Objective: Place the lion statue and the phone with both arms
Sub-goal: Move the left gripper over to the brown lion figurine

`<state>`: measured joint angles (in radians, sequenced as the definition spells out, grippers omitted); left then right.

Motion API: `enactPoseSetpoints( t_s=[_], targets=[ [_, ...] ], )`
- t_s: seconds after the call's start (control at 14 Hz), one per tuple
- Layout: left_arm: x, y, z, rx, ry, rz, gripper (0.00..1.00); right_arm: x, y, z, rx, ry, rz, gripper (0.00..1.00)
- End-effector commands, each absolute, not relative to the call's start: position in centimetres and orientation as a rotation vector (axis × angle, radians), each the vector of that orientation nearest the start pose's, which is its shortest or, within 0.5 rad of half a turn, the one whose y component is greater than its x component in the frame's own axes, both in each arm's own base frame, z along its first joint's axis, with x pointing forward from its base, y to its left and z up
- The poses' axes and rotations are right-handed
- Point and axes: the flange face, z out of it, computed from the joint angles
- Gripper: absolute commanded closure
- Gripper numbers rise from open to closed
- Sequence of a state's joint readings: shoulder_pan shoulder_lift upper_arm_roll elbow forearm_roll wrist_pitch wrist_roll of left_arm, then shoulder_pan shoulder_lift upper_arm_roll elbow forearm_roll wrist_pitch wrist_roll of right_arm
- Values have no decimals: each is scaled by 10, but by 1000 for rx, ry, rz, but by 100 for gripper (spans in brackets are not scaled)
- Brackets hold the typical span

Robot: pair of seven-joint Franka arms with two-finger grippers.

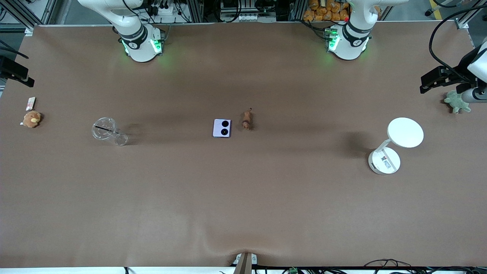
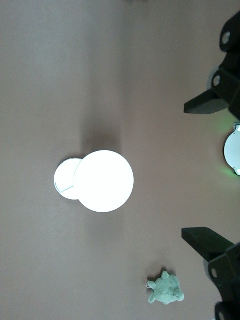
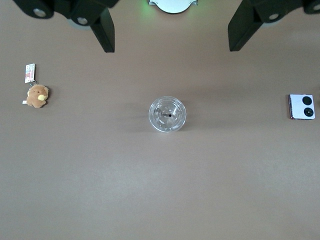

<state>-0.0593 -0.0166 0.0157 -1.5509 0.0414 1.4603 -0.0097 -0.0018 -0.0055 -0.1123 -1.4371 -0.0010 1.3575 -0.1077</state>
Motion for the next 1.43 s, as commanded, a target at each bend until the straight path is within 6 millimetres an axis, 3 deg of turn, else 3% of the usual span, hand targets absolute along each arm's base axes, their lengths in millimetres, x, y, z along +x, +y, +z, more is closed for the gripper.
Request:
enactPoseSetpoints(
  t_s=[0.0, 0.36, 0.5, 0.71, 0.93, 1.14, 1.36],
  targets=[
    [538, -20, 637, -3107, 87, 99, 0, 517, -58, 672, -3150, -11, 121, 0],
    [540, -25, 635, -3106, 92, 106, 0, 517, -58, 671, -3144, -10, 130, 0],
    [549, -28, 620, -3105, 78, 144, 0, 517, -58, 671, -3144, -12, 130, 0],
    [554, -34, 618, -3112, 87, 120, 0, 517, -57, 671, -3143, -15, 130, 0],
    [561, -55, 603, -3154, 14, 168, 0, 517, -56, 671, -3141, -15, 129, 0],
    [564, -125, 583, -3138, -23, 218, 0, 518, -56, 670, -3141, -15, 134, 0],
    [559, -214, 550, -3100, -50, 287, 0, 517, -56, 669, -3139, -20, 146, 0]
  ],
)
